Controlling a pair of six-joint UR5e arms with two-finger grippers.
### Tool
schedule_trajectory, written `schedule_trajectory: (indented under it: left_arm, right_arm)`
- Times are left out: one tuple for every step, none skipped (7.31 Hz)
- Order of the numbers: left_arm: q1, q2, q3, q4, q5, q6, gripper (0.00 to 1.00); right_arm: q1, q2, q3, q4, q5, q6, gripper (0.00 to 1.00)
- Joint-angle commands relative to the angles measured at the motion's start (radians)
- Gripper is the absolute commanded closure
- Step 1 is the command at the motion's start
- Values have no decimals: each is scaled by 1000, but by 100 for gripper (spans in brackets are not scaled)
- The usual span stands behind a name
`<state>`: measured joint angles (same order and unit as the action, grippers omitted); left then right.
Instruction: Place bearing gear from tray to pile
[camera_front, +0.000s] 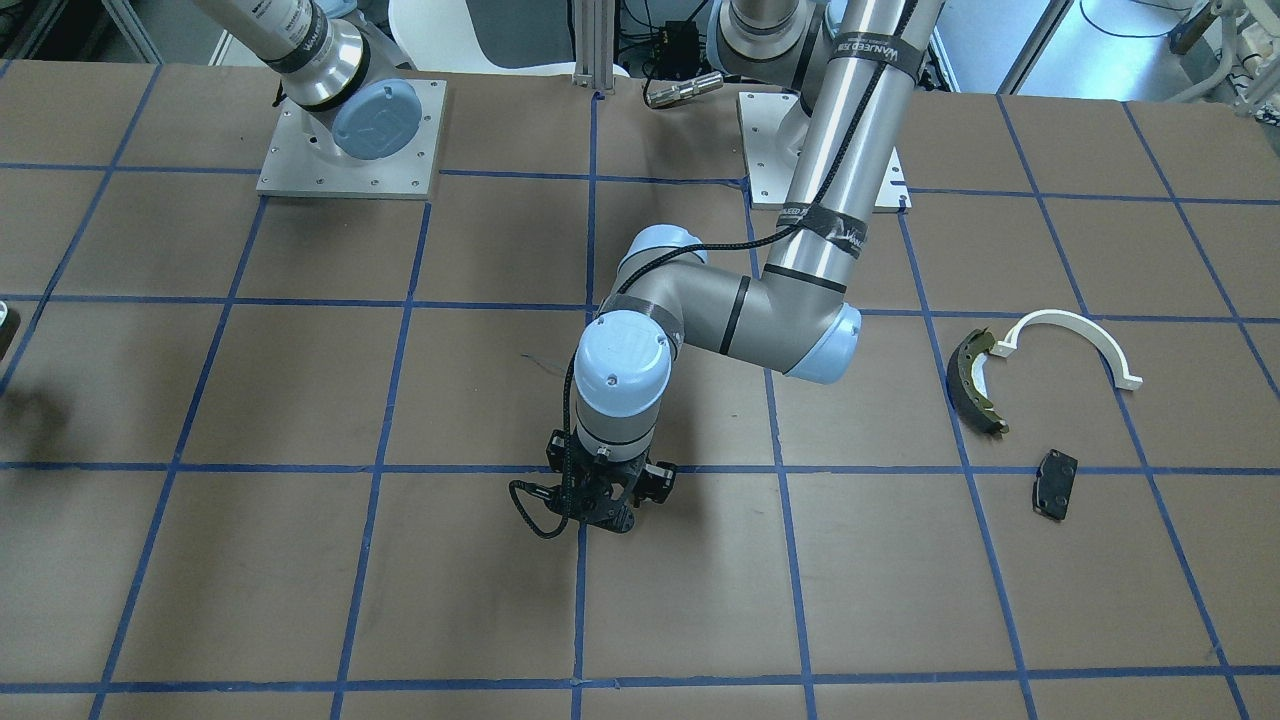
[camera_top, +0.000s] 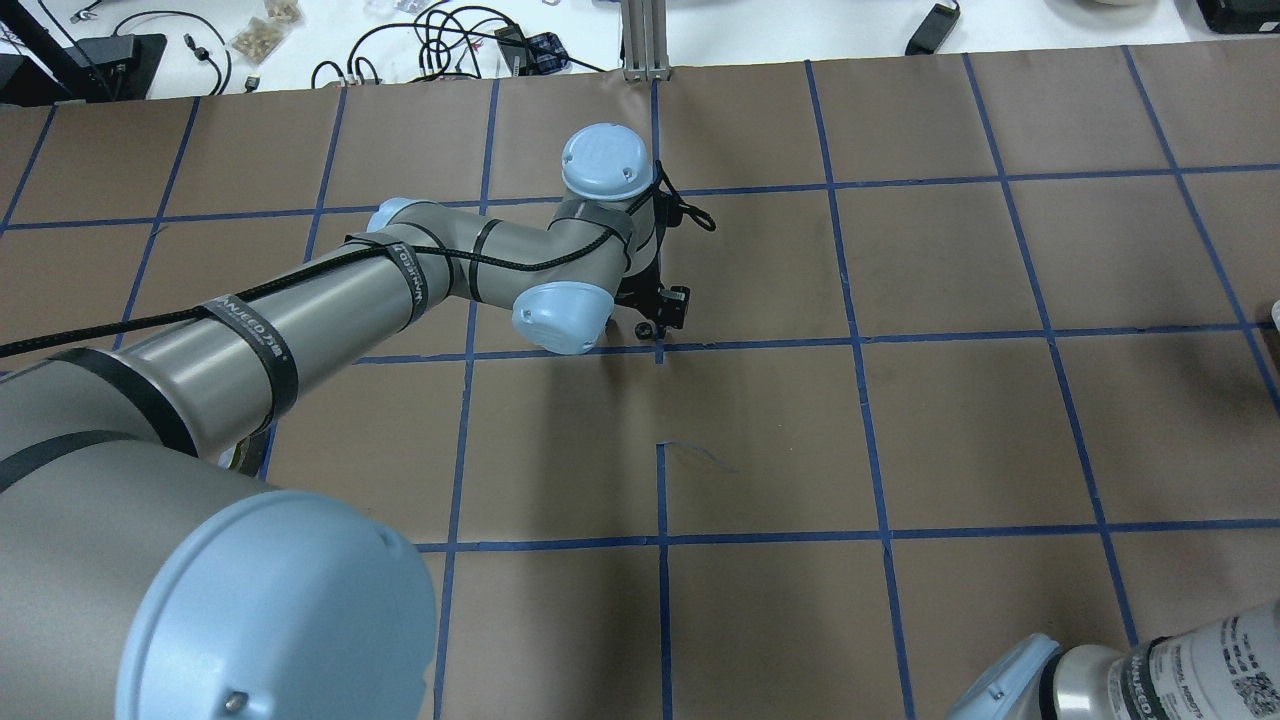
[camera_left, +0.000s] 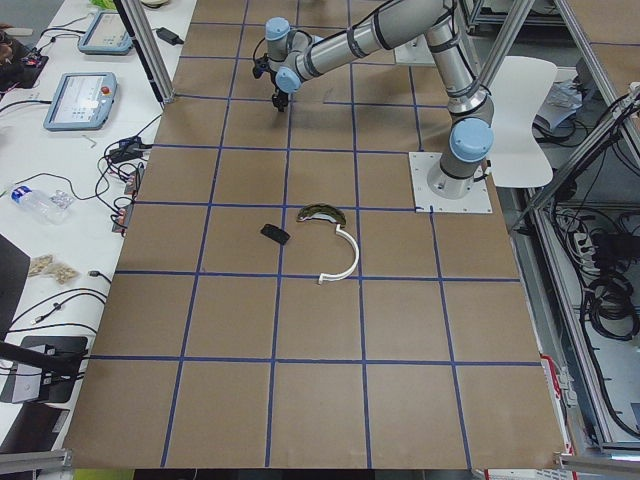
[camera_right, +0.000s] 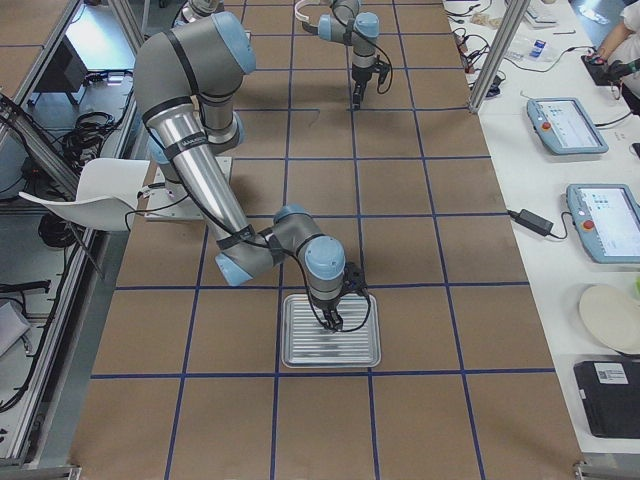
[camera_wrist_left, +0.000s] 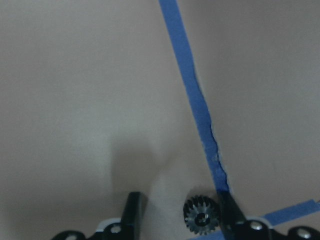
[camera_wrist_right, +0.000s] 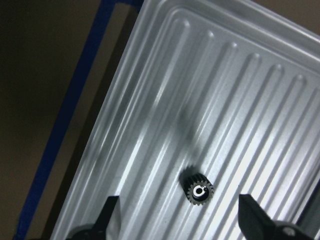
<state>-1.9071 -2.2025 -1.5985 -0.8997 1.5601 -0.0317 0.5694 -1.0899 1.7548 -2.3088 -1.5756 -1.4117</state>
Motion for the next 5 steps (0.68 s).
schedule_trajectory:
  left_arm:
    - [-1,0,2,-1,2,1,100]
    - [-1,3,2,-1,3,1,100]
    - [2,20,6,-13,5,9,100]
    - [8,35,40,-77,5,15,100]
    - [13,43,104,-170,11,16,100]
  right_arm:
    - [-3,59,-55,0,-6,39,18]
    - [-3,71,-60,0,-9,39,18]
    - [-3,68,-49,6,-11,40,20]
    - [-2,70,-41,12,-8,59,22]
    - [-2,68,-35,12,-9,68,23]
